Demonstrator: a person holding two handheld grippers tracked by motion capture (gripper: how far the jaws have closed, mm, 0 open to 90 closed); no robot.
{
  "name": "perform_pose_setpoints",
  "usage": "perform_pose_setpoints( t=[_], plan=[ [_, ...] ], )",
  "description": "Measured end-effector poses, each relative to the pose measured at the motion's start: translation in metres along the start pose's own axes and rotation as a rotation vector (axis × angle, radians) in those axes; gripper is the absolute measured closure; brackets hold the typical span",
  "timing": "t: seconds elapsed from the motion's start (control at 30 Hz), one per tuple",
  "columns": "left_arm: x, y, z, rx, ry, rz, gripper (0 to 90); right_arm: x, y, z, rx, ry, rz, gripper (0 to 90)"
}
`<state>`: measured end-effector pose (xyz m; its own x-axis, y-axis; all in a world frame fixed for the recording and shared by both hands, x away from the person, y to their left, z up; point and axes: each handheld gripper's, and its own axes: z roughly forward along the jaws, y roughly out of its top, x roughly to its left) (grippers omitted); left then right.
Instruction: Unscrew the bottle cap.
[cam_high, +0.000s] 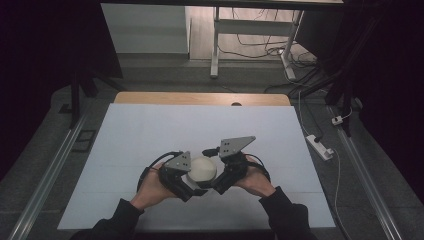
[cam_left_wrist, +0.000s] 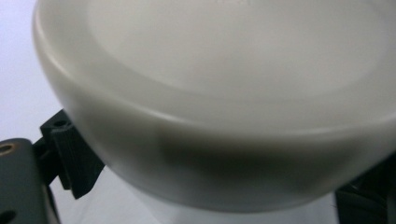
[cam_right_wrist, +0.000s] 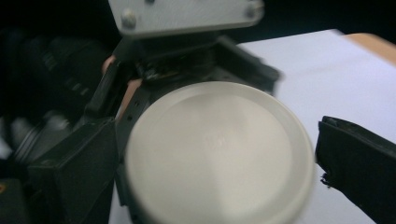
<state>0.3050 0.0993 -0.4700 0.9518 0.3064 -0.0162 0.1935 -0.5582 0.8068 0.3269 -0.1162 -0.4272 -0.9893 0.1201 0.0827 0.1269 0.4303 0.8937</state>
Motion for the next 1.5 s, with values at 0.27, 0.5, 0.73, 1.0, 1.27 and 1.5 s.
perform_pose_setpoints(
  t=[0.27, 0.5, 0.73, 1.0, 1.27, 1.5],
  plan=[
    [0.006, -0.003, -0.005, -0.016, 0.094, -0.092, 7.0, 0.007, 0.000, 0.008, 0.013, -0.190, 0.086, 0.0],
    [0.003, 0.000, -0.003, -0.019, 0.099, -0.107, 7.0, 0.017, -0.001, 0.021, -0.007, -0.285, 0.094, 4.1],
    [0.002, 0.001, -0.005, -0.023, 0.065, -0.076, 7.0, 0.021, -0.002, 0.019, -0.037, -0.285, 0.063, 6.9],
    [0.000, 0.001, -0.004, -0.011, -0.054, 0.000, 7.0, 0.013, -0.004, 0.009, -0.007, -0.107, 0.017, 6.9],
    [-0.011, 0.004, 0.001, -0.004, -0.163, 0.099, 7.0, 0.004, -0.010, -0.003, -0.003, 0.133, -0.057, 6.8],
    [-0.010, 0.004, 0.001, -0.003, -0.113, 0.074, 7.0, 0.004, -0.010, -0.003, 0.002, 0.131, -0.065, 0.1]
  ],
)
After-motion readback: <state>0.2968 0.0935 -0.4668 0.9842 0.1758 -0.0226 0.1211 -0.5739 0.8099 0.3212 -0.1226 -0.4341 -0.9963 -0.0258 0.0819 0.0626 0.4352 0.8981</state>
